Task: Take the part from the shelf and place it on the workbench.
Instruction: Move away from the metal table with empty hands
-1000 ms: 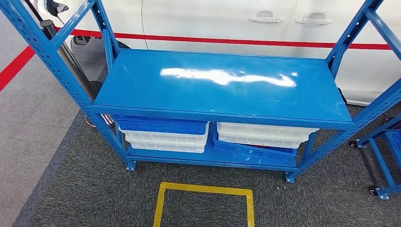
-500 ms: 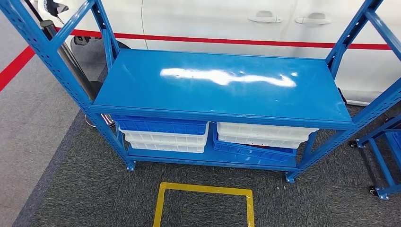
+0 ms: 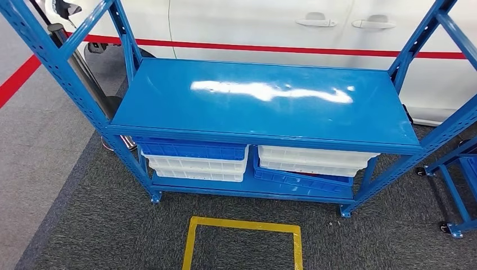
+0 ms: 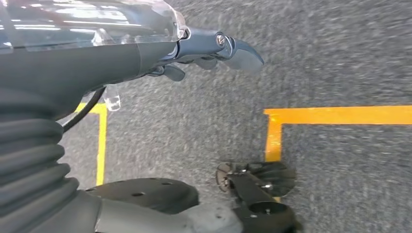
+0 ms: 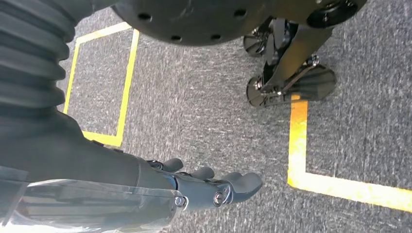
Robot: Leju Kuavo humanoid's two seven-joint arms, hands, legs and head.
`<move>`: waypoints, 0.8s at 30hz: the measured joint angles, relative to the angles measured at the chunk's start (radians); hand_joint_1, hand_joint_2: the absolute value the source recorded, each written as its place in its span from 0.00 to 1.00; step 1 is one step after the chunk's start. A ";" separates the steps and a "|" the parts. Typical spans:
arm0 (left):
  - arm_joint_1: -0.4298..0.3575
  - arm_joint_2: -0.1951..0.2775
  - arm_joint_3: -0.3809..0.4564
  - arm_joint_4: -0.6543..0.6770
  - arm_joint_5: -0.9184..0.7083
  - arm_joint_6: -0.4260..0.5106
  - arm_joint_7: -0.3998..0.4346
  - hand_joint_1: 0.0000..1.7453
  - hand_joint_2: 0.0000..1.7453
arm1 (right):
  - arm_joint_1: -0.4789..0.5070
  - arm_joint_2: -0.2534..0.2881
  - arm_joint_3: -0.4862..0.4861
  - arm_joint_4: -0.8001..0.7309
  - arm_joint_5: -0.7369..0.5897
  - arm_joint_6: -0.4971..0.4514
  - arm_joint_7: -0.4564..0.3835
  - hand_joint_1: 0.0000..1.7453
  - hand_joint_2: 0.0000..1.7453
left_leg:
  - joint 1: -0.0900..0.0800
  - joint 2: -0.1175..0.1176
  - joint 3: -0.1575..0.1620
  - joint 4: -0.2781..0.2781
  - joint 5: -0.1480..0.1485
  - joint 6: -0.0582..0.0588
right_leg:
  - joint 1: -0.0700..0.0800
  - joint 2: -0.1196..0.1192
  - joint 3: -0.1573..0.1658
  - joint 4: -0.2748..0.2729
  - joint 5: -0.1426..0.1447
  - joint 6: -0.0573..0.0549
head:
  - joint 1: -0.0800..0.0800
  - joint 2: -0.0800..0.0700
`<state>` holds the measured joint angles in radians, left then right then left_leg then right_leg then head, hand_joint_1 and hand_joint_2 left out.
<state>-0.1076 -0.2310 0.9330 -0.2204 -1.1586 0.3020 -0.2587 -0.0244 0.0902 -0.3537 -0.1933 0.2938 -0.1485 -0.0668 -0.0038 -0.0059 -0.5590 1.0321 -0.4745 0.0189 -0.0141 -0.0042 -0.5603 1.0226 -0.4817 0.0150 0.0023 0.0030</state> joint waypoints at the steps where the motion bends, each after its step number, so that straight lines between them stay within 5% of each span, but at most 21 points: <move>1: 0.005 0.004 -0.020 -0.002 0.027 -0.007 0.007 0.00 1.00 | 0.003 -0.003 0.007 -0.004 -0.007 0.004 0.002 0.00 1.00 | 0.000 0.000 0.000 0.000 0.000 0.000 | 0.000 0.000 0.000 0.000 0.000 0.000 | 0.000 0.000; 24: 0.145 0.122 -0.521 -0.084 0.670 -0.171 0.148 0.00 1.00 | 0.091 -0.051 0.192 -0.103 -0.168 0.085 0.036 0.00 1.00 | 0.000 0.000 0.000 0.000 -0.001 0.000 | 0.000 0.000 0.000 0.000 -0.001 -0.001 | 0.000 0.000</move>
<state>0.0374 -0.1092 0.4121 -0.3042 -0.4885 0.1306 -0.1110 0.0667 0.0391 -0.1618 -0.2967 0.1262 -0.0630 -0.0305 -0.0037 -0.0059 -0.5588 1.0318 -0.4751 0.0187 -0.0141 -0.0041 -0.5602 1.0226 -0.4824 0.0142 0.0023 0.0031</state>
